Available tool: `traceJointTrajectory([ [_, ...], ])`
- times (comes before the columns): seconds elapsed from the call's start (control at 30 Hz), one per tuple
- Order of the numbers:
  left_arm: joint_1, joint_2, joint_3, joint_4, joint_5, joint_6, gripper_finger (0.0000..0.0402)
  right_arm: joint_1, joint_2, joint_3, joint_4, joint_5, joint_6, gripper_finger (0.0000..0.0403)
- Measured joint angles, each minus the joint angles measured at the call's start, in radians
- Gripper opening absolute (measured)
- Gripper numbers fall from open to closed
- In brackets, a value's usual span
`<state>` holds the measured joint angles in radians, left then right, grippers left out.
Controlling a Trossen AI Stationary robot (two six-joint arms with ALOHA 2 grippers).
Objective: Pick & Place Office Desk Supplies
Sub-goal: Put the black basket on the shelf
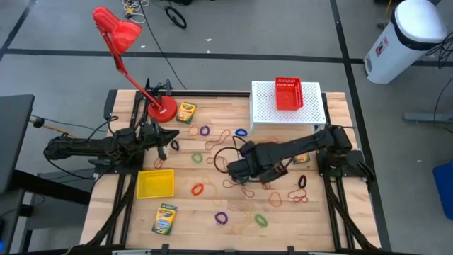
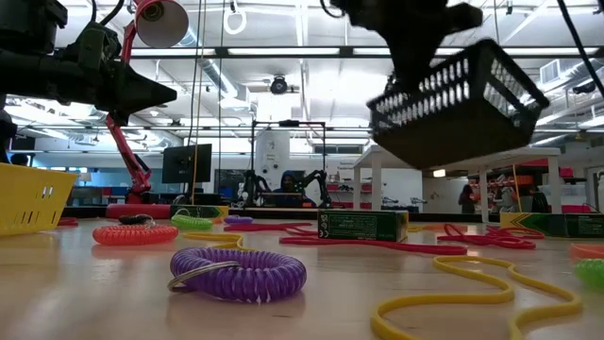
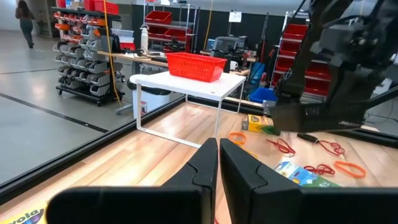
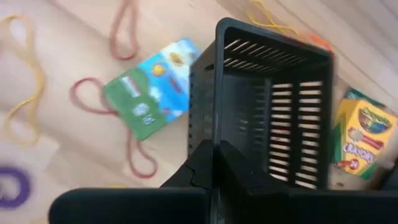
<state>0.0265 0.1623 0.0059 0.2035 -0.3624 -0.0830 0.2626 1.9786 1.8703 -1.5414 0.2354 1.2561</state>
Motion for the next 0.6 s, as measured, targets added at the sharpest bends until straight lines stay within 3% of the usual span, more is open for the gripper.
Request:
traceJointTrajectory([
  [0.1,0.000,0.000,0.000,0.001,0.000,0.000,0.0026,-0.003,-0.028,-0.133,0.037,-0.014,0.039,0.0010],
  [0.37,0.000,0.000,0.000,0.003,0.000,0.000,0.0026,-0.054,-0.236,-0.512,0.460,-0.004,0.073,0.0010],
  [0.6,0.000,0.000,0.000,0.003,0.000,0.000,0.0026,-0.104,-0.299,-0.686,0.551,0.002,0.098,0.0014],
])
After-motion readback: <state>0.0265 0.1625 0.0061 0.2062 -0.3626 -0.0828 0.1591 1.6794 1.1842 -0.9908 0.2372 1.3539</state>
